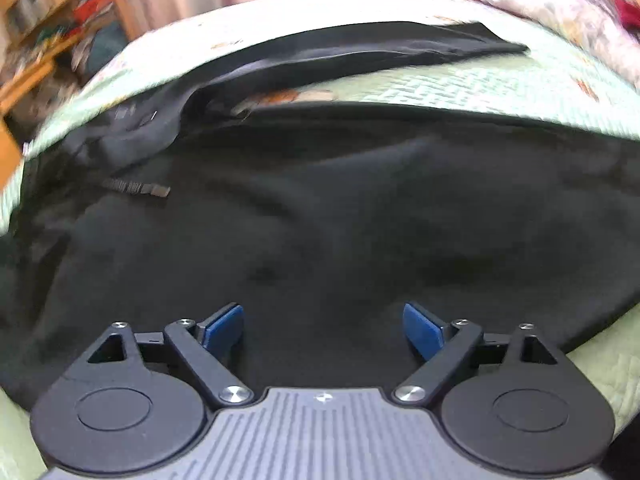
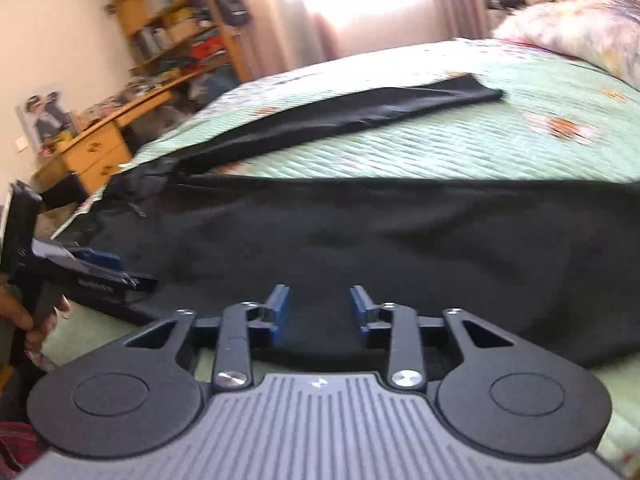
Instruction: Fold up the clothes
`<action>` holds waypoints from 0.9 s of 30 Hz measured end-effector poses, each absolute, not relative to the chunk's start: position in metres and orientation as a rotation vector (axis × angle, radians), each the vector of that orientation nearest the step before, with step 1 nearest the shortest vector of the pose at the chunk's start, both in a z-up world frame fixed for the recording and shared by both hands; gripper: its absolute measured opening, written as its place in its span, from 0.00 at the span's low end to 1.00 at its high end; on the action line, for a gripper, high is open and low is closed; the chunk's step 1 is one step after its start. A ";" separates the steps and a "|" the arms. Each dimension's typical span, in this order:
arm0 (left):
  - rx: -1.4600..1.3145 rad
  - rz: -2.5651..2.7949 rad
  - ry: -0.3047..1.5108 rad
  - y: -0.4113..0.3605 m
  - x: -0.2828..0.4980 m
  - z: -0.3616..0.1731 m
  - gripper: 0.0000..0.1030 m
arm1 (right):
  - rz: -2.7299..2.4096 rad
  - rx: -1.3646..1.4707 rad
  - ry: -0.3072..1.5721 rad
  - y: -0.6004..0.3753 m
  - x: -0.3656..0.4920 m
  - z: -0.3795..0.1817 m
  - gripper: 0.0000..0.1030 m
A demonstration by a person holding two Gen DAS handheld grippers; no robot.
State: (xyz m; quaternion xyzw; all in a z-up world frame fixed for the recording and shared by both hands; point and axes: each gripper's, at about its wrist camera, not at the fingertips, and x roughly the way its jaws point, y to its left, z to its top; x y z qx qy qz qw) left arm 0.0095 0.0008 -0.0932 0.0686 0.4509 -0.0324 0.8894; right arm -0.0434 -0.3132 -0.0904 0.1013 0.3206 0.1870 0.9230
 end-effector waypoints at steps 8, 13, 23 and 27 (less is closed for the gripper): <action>0.099 -0.032 0.904 0.014 0.013 -0.111 0.97 | 0.402 0.072 0.729 -0.280 -0.015 -0.127 0.53; 0.103 -0.055 0.891 0.017 0.015 -0.115 0.99 | 0.391 0.039 0.700 -0.280 -0.021 -0.130 0.40; 0.103 -0.076 0.910 0.021 0.016 -0.111 0.99 | 0.411 0.260 0.678 -0.315 -0.015 -0.141 0.25; 0.086 -0.072 0.944 0.024 0.014 -0.105 1.00 | 0.464 0.370 0.704 -0.334 -0.016 -0.139 0.31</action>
